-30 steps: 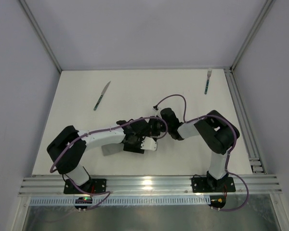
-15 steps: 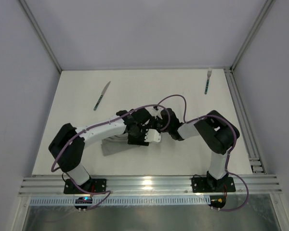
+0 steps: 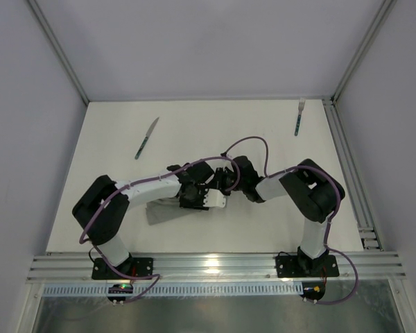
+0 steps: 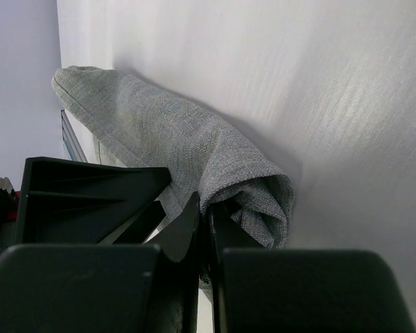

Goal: Fold the napkin into a case and place the utensils inside
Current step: Smooth out the smaller rectangle-folded napkin at the center of the board.

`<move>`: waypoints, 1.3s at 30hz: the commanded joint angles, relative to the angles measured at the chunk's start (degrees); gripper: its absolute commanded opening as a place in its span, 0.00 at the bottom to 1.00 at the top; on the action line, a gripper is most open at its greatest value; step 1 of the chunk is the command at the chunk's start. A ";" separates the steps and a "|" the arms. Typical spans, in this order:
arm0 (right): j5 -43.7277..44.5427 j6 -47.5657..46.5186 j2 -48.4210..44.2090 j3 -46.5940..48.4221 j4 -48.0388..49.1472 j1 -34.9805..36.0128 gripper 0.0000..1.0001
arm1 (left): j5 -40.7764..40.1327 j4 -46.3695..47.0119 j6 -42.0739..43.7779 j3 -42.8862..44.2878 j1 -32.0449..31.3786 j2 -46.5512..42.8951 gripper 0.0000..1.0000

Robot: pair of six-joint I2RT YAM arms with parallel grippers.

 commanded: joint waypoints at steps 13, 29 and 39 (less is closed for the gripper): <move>-0.54 0.61 -0.34 -0.60 3.46 0.32 0.03 | -1.31 7.47 0.68 -4.53 0.04 -0.40 0.32; -0.02 -2.99 -6.40 0.54 -3.57 -0.21 0.43 | -4.74 7.65 -1.69 -7.69 0.31 -5.49 0.00; 10.08 -12.66 -16.77 -0.42 -21.50 -0.56 0.48 | -8.25 10.46 -1.34 -10.33 0.66 -8.22 0.00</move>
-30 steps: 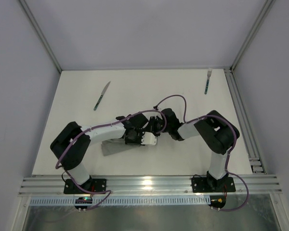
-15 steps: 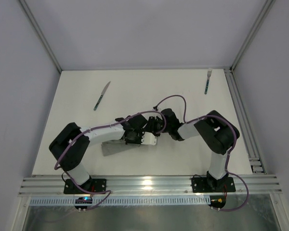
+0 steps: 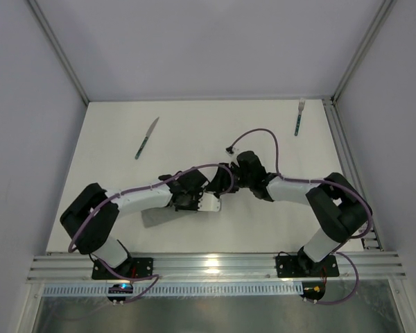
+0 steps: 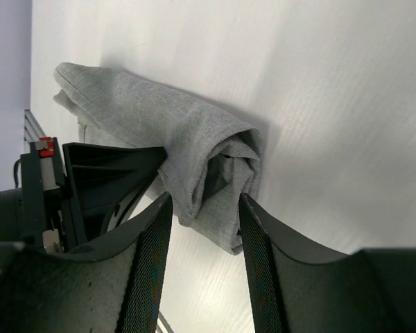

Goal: Fold the napkin into a case and place the utensils inside
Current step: Smooth out the smaller rectangle-folded napkin at the center of the board.

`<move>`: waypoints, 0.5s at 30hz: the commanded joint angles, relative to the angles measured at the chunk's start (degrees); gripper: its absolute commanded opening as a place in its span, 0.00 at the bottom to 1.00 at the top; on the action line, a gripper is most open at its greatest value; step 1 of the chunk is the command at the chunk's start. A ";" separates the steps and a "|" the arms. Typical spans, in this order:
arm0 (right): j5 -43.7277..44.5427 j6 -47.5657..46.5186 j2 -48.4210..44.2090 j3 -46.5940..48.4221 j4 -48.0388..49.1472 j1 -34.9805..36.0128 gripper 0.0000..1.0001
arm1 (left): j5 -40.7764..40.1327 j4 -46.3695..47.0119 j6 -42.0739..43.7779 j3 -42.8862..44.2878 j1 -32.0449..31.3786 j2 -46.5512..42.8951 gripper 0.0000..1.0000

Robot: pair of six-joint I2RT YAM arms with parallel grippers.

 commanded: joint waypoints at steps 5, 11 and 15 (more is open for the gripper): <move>4.32 -4.69 -1.13 -1.11 -5.06 -0.24 0.47 | -1.83 0.85 0.52 0.89 2.13 -2.79 0.00; 0.99 -3.11 3.27 -1.37 0.02 -0.24 0.46 | -2.00 1.19 2.89 -1.03 2.22 -3.31 0.00; -1.30 -1.44 6.87 -1.11 3.81 0.12 0.46 | -2.44 2.16 4.03 -2.36 2.22 -3.75 0.00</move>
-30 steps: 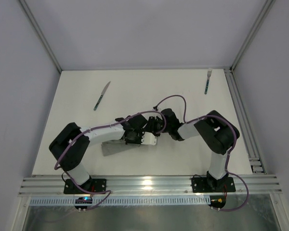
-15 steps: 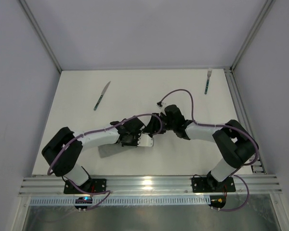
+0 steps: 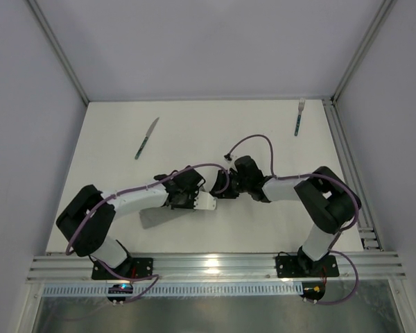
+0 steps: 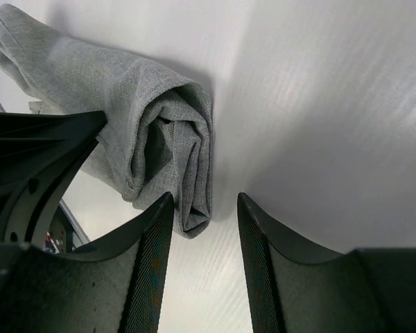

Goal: Fold the napkin into a case and place the utensils inside
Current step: Smooth out the smaller rectangle-folded napkin at the center of the board.

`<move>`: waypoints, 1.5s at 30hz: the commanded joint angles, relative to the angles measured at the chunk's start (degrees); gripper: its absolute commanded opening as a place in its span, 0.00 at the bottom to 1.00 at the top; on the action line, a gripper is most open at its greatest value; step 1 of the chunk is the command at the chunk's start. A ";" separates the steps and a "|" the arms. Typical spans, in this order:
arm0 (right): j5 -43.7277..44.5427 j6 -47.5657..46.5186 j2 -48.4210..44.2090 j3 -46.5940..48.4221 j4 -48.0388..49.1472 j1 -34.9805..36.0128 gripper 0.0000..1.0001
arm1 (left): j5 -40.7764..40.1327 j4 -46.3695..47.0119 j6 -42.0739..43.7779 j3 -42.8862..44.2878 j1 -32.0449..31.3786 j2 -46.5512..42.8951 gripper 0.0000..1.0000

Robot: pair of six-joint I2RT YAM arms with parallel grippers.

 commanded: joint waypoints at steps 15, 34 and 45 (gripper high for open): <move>-9.69 6.48 6.13 -1.88 18.59 -0.04 0.03 | 0.95 -0.56 4.36 -1.84 -0.85 -0.77 0.00; -10.66 4.56 0.07 -6.89 25.28 -0.39 0.03 | -0.62 -2.50 1.37 -2.45 -2.35 0.37 0.00; -11.02 2.81 0.60 -6.55 22.83 -0.65 0.18 | 0.95 -4.16 -0.21 -0.44 -1.99 1.86 0.02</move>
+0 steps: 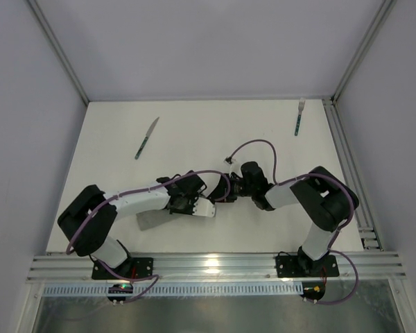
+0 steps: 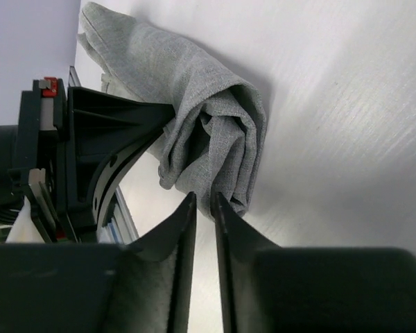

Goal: Fold the napkin into a case and place the utensils inside
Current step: Smooth out the smaller rectangle-folded napkin at the center of the board.

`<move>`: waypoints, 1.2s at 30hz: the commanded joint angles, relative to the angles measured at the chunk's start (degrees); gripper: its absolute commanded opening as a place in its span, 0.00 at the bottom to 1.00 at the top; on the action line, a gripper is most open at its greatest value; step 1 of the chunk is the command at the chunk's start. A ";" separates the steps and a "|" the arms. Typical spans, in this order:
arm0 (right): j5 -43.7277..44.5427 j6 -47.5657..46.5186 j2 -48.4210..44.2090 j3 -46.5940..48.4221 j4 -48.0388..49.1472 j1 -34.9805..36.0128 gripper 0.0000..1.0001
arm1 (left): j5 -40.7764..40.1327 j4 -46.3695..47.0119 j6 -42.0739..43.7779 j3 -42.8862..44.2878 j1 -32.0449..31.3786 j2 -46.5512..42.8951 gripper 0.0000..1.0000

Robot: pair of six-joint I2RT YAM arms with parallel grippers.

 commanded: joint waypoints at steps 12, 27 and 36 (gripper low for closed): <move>7.97 -19.39 -11.33 12.61 -23.22 -0.39 0.48 | 0.28 0.21 -0.87 -0.94 -0.07 -1.43 0.02; -9.36 -32.66 12.05 36.36 -41.24 7.08 0.13 | 0.10 0.83 -1.39 -1.56 -0.42 -3.10 0.04; -2.77 -31.61 17.33 34.77 -42.12 7.08 0.09 | 0.36 0.21 -2.36 -0.77 -0.42 -3.89 0.08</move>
